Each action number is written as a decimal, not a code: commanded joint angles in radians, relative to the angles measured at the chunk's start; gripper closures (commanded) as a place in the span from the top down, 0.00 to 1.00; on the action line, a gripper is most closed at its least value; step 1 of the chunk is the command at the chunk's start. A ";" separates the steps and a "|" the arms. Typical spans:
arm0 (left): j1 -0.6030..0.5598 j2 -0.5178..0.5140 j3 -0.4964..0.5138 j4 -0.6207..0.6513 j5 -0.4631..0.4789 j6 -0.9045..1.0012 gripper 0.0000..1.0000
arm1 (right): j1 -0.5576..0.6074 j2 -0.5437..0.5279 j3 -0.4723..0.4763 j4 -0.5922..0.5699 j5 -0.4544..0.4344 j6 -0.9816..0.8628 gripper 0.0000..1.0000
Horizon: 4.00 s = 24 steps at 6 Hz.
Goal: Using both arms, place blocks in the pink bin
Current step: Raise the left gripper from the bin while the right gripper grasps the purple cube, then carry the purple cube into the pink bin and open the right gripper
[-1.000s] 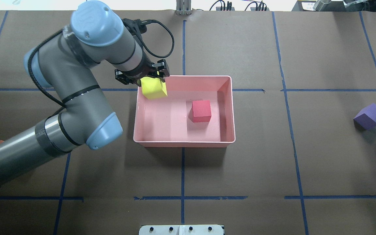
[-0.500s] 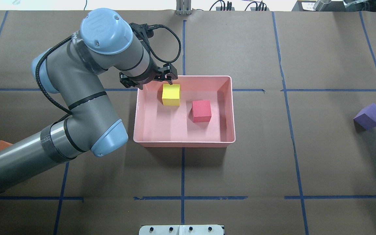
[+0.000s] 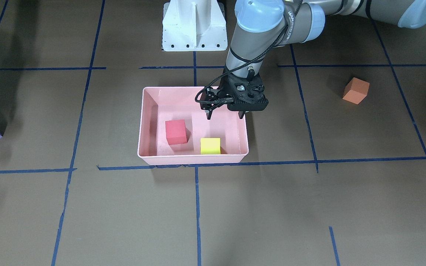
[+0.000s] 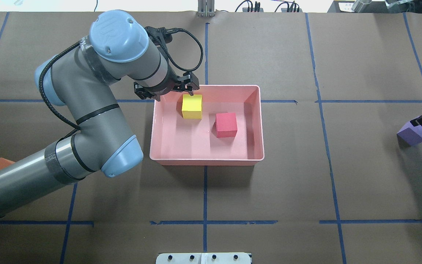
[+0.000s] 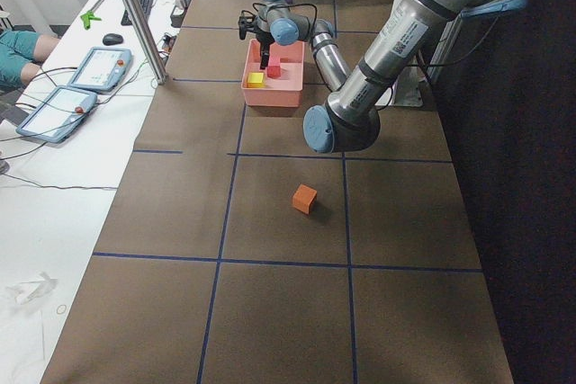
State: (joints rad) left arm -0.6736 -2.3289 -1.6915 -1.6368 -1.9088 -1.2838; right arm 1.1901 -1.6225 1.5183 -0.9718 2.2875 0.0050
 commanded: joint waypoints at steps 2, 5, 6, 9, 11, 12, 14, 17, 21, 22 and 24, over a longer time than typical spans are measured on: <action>0.002 0.003 -0.001 0.000 0.000 0.001 1.00 | -0.046 -0.020 -0.029 0.022 -0.032 -0.022 0.88; -0.024 0.118 -0.031 0.012 -0.010 0.283 1.00 | -0.049 -0.007 -0.018 0.013 -0.026 -0.002 0.33; -0.103 0.164 -0.065 0.075 -0.033 0.477 1.00 | -0.049 0.007 -0.012 0.001 -0.023 0.004 0.33; -0.364 0.424 -0.155 0.109 -0.230 0.987 1.00 | -0.049 0.116 0.246 -0.377 -0.014 0.176 0.33; -0.499 0.648 -0.189 0.004 -0.338 1.211 1.00 | -0.091 0.276 0.404 -0.644 0.023 0.440 0.34; -0.541 0.783 -0.188 -0.103 -0.376 1.277 1.00 | -0.137 0.377 0.452 -0.742 0.014 0.576 0.34; -0.547 0.989 -0.133 -0.478 -0.380 1.281 1.00 | -0.284 0.531 0.477 -0.780 -0.047 0.897 0.34; -0.538 0.982 -0.158 -0.503 -0.377 1.165 1.00 | -0.550 0.759 0.424 -0.839 -0.274 1.235 0.34; -0.436 0.971 -0.194 -0.561 -0.377 0.965 1.00 | -0.696 0.934 0.180 -0.838 -0.451 1.363 0.99; -0.401 0.974 -0.211 -0.561 -0.374 0.954 1.00 | -0.696 0.934 0.187 -0.840 -0.445 1.362 1.00; -0.347 1.023 -0.220 -0.624 -0.321 0.956 1.00 | -0.666 0.884 0.245 -0.843 -0.436 1.270 1.00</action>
State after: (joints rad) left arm -1.0472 -1.3356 -1.9076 -2.2193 -2.2623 -0.3270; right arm 0.5085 -0.7056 1.7270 -1.8146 1.8481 1.3206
